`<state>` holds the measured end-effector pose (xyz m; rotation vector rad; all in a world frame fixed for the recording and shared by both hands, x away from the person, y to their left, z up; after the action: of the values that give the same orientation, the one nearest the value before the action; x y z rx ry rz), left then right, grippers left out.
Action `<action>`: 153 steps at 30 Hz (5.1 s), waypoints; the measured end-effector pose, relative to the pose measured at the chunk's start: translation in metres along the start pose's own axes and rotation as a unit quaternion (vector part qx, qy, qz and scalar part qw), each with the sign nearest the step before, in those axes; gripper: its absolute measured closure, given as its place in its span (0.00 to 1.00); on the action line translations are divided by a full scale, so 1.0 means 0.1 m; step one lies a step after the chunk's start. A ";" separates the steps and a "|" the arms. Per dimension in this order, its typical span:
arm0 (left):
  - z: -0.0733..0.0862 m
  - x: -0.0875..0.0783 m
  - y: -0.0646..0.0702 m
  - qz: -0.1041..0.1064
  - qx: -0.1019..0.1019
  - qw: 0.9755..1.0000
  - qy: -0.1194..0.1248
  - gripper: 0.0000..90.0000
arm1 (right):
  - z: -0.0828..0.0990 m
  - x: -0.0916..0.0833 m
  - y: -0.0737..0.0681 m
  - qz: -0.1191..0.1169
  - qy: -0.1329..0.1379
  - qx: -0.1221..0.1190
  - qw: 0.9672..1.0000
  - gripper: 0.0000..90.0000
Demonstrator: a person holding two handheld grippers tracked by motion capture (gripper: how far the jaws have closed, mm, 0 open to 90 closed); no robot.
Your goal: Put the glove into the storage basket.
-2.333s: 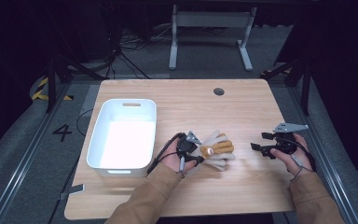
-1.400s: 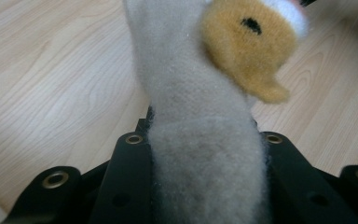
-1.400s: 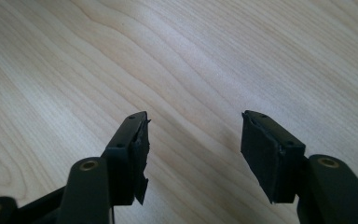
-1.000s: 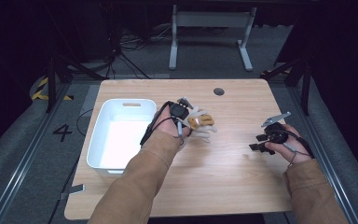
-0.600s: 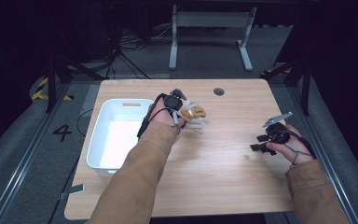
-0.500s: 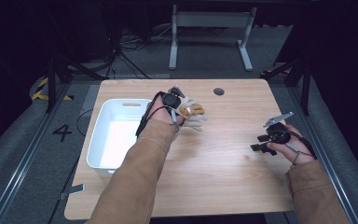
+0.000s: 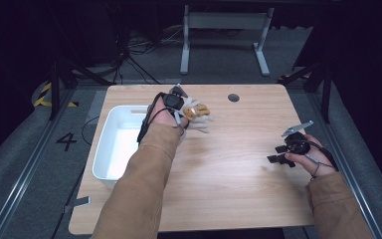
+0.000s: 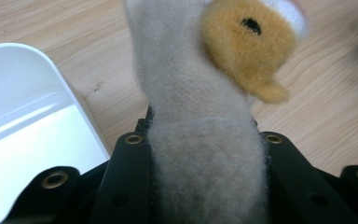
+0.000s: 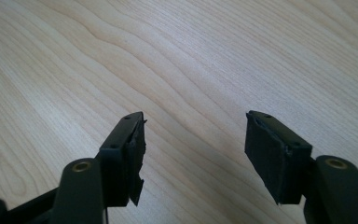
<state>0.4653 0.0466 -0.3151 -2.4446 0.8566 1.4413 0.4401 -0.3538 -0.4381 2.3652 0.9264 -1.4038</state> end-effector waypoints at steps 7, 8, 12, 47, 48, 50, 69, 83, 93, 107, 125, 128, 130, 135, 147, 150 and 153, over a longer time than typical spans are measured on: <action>0.01 -0.15 -0.05 -0.017 -0.014 1.000 0.012 0.77 | 0.00 0.06 -0.03 -0.001 -0.006 -0.002 1.000 0.43; 0.02 -0.16 -0.05 -0.015 -0.022 1.000 0.016 0.77 | 0.00 0.07 -0.02 0.001 -0.006 -0.001 1.000 0.43; 0.04 -0.20 -0.07 -0.020 -0.047 0.999 0.014 0.77 | 0.00 0.08 -0.02 0.000 -0.006 -0.004 1.000 0.43; 0.52 -0.45 -0.59 -0.075 -0.199 0.976 0.045 0.77 | -0.12 0.01 -0.02 0.024 0.043 -0.005 0.999 0.43; 0.54 -0.45 -0.61 -0.077 -0.199 0.976 0.046 0.77 | -0.13 0.00 -0.03 0.024 0.051 -0.003 0.998 0.45; 0.55 -0.45 -0.62 -0.077 -0.203 0.975 0.048 0.77 | -0.14 -0.01 -0.04 0.022 0.056 -0.001 0.998 0.45; 1.04 -0.13 -0.86 -0.072 -0.252 0.964 0.035 0.77 | -0.04 -0.05 0.00 0.047 0.055 0.002 0.997 0.41; 1.20 0.13 -1.02 -0.089 -0.284 0.954 0.027 0.76 | -0.03 -0.02 0.02 0.046 0.051 0.004 0.998 0.40; 1.19 0.23 -1.04 -0.090 -0.294 0.951 0.019 0.76 | -0.02 0.00 0.02 0.044 0.046 0.001 0.998 0.40; 1.23 0.35 -1.10 -0.094 -0.305 0.948 -0.007 0.75 | -0.02 0.00 -0.01 0.039 0.043 0.000 0.998 0.39; 1.24 0.46 -1.11 -0.097 -0.296 0.949 -0.050 0.65 | -0.01 0.01 -0.01 0.040 0.041 0.000 0.998 0.39; 1.23 0.47 -1.09 -0.094 -0.299 0.949 -0.044 0.39 | -0.01 0.00 0.00 0.041 0.047 0.002 0.998 0.39; 1.22 0.46 -1.07 -0.107 -0.289 0.950 -0.053 0.21 | -0.02 -0.01 0.01 0.045 0.054 0.004 0.998 0.39; 1.17 0.43 -0.99 -0.097 -0.276 0.954 -0.065 0.19 | -0.02 -0.02 0.01 0.045 0.057 0.002 0.997 0.39; 1.11 0.34 -0.98 -0.121 -0.242 0.961 -0.053 0.21 | -0.01 -0.02 0.03 0.045 0.057 -0.001 0.997 0.39; 1.07 0.29 -0.98 -0.129 -0.232 0.963 -0.046 0.21 | -0.01 -0.01 0.02 0.045 0.055 0.000 0.997 0.39; 1.01 0.23 -1.00 -0.142 -0.219 0.965 -0.029 0.20 | 0.00 -0.01 0.01 0.044 0.052 0.001 0.998 0.39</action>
<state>0.4543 0.1627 -0.4001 -2.6645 0.1672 1.7192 0.4406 -0.3548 -0.4377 2.4696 0.8354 -1.2602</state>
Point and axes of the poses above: each handheld gripper's, and its own axes: x roughly forward along the jaws, z roughly out of its underside, y roughly to its right, the point moved 2 cm from there along x, roughly forward along the jaws, and after that the axes turned 3 degrees about x, right-handed, at the moved point
